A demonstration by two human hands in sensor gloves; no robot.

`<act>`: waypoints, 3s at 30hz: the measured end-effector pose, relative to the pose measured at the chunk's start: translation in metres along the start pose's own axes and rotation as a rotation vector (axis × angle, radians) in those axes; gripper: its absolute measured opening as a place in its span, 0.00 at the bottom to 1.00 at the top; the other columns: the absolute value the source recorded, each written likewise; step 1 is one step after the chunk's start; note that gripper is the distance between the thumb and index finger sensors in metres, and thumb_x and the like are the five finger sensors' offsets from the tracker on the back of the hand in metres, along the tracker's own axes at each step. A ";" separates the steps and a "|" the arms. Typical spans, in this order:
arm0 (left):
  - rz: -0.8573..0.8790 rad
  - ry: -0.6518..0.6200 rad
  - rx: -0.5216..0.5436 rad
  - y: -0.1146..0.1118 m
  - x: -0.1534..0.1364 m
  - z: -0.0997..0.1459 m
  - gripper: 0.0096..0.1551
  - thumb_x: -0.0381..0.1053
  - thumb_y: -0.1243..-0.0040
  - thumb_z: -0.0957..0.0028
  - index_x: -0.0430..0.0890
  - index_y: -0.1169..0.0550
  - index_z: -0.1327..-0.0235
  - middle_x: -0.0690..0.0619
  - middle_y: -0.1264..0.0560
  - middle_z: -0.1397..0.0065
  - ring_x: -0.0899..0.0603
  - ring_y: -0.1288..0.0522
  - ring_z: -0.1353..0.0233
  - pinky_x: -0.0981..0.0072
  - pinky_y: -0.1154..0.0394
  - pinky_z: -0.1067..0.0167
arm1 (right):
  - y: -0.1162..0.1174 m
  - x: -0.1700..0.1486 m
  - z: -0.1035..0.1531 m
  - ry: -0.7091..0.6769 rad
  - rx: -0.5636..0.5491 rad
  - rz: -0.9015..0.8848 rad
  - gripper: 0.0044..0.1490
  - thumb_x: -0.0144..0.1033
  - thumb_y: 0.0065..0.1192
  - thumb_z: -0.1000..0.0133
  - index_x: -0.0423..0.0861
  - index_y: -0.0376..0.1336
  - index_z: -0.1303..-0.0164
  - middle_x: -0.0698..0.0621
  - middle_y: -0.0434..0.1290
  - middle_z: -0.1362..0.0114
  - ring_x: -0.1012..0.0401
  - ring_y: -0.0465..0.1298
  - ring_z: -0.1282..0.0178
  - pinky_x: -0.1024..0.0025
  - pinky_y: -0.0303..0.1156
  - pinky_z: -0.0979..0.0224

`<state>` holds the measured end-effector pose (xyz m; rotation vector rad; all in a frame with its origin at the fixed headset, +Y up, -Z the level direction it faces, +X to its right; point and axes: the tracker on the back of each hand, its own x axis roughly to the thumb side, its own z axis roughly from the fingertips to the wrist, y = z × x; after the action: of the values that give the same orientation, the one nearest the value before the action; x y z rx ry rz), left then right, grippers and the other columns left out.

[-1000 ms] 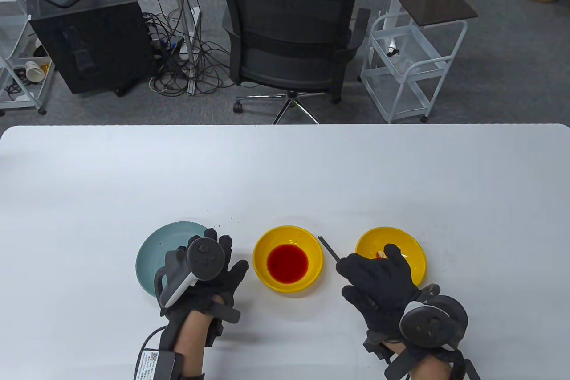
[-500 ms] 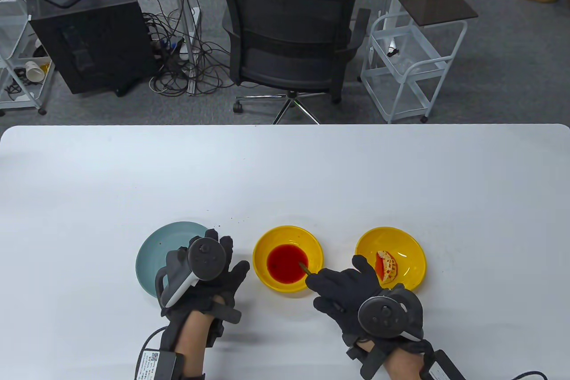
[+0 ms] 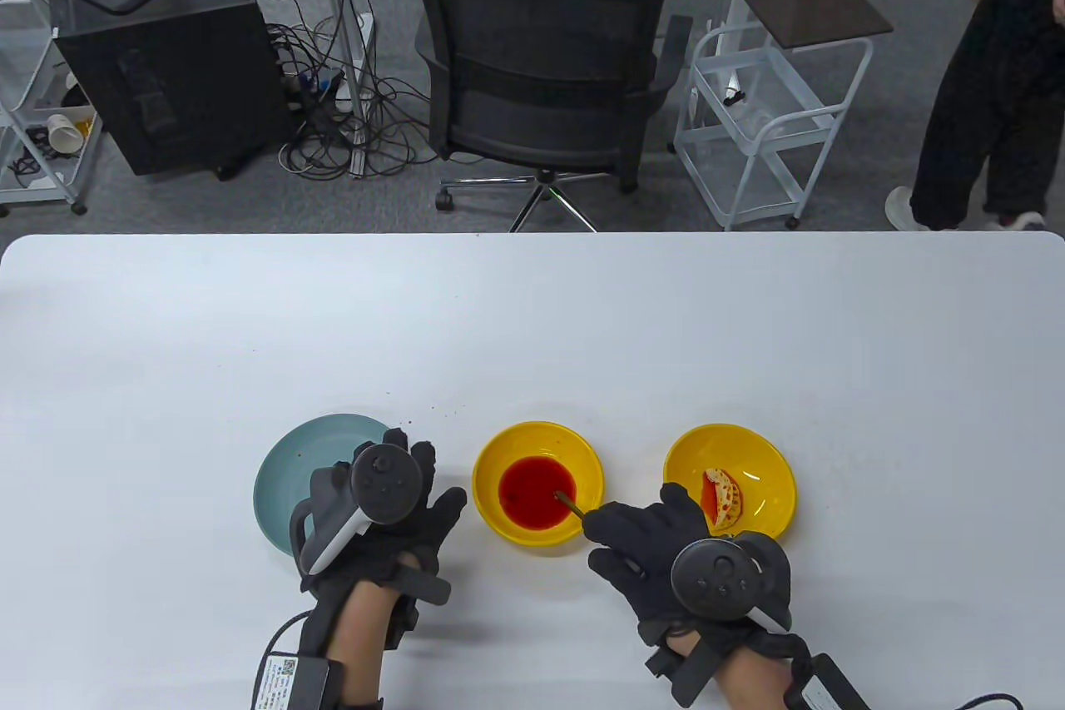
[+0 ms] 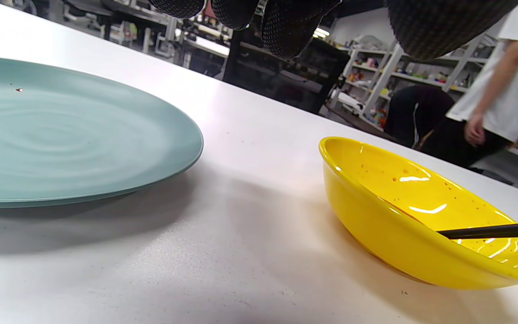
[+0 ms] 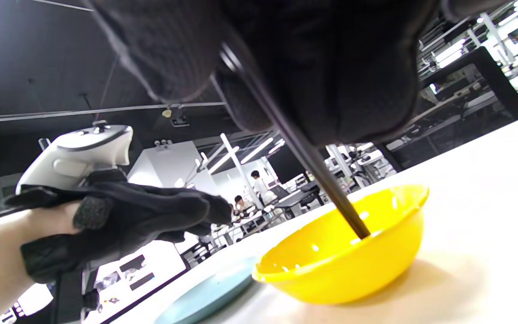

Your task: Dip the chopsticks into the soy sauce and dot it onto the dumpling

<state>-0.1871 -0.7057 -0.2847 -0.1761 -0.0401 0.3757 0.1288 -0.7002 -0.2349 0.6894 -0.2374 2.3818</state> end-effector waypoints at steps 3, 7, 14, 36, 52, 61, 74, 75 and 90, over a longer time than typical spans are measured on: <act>0.000 0.000 -0.002 0.000 0.000 0.000 0.48 0.72 0.46 0.48 0.48 0.36 0.19 0.46 0.49 0.13 0.27 0.48 0.17 0.25 0.54 0.28 | 0.001 0.001 0.000 -0.012 0.006 0.013 0.33 0.49 0.65 0.53 0.45 0.72 0.42 0.40 0.80 0.36 0.44 0.83 0.47 0.24 0.56 0.26; 0.002 0.005 -0.009 0.000 -0.001 0.000 0.48 0.72 0.46 0.48 0.48 0.36 0.19 0.46 0.49 0.13 0.27 0.48 0.17 0.25 0.54 0.28 | -0.003 0.001 0.001 -0.022 0.002 -0.020 0.32 0.49 0.65 0.53 0.45 0.73 0.42 0.40 0.81 0.37 0.45 0.83 0.47 0.24 0.55 0.26; 0.005 0.006 -0.010 0.001 -0.001 0.000 0.48 0.72 0.46 0.48 0.48 0.36 0.19 0.45 0.49 0.13 0.27 0.48 0.17 0.25 0.54 0.28 | -0.052 -0.006 0.011 -0.010 -0.198 -0.133 0.33 0.49 0.64 0.52 0.42 0.72 0.42 0.40 0.81 0.38 0.44 0.82 0.47 0.24 0.54 0.26; 0.008 0.009 -0.022 0.000 -0.001 0.000 0.48 0.72 0.46 0.48 0.48 0.36 0.19 0.45 0.49 0.13 0.26 0.48 0.17 0.25 0.53 0.28 | -0.131 -0.073 0.042 0.391 -0.394 -0.083 0.31 0.48 0.62 0.51 0.40 0.73 0.47 0.37 0.81 0.43 0.42 0.80 0.53 0.23 0.53 0.25; 0.010 0.017 -0.029 0.001 -0.001 0.000 0.48 0.72 0.46 0.48 0.48 0.36 0.19 0.45 0.49 0.13 0.26 0.48 0.17 0.25 0.54 0.28 | -0.132 -0.066 0.041 0.375 -0.337 -0.056 0.31 0.49 0.62 0.51 0.39 0.74 0.49 0.37 0.82 0.45 0.42 0.80 0.55 0.24 0.53 0.26; 0.008 0.016 -0.035 0.000 0.000 0.000 0.48 0.72 0.46 0.48 0.48 0.36 0.19 0.45 0.49 0.13 0.27 0.48 0.17 0.25 0.54 0.28 | -0.120 -0.071 0.036 0.384 -0.320 -0.008 0.31 0.49 0.63 0.51 0.45 0.73 0.44 0.39 0.80 0.38 0.42 0.80 0.48 0.23 0.52 0.25; 0.010 0.020 -0.046 0.000 -0.001 0.000 0.48 0.72 0.46 0.48 0.47 0.36 0.19 0.45 0.49 0.13 0.26 0.48 0.17 0.25 0.53 0.28 | -0.127 -0.068 0.040 0.389 -0.322 -0.028 0.31 0.49 0.62 0.51 0.42 0.74 0.46 0.38 0.81 0.41 0.42 0.80 0.51 0.23 0.52 0.26; 0.012 0.019 -0.045 0.001 -0.001 0.000 0.48 0.72 0.46 0.48 0.48 0.36 0.19 0.45 0.50 0.13 0.26 0.48 0.17 0.25 0.54 0.28 | -0.130 -0.066 0.041 0.372 -0.350 -0.035 0.31 0.49 0.62 0.51 0.42 0.74 0.46 0.38 0.81 0.41 0.42 0.80 0.51 0.23 0.52 0.25; 0.655 -0.494 -0.013 -0.008 0.080 0.036 0.37 0.67 0.43 0.49 0.46 0.18 0.35 0.47 0.23 0.28 0.33 0.22 0.32 0.31 0.35 0.31 | -0.082 0.034 0.031 -0.258 -0.440 0.049 0.36 0.50 0.60 0.51 0.53 0.64 0.31 0.44 0.78 0.34 0.44 0.80 0.45 0.24 0.53 0.26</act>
<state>-0.1127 -0.6778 -0.2475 -0.1019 -0.4804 1.0674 0.1708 -0.6285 -0.1906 0.7775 -0.8660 2.1704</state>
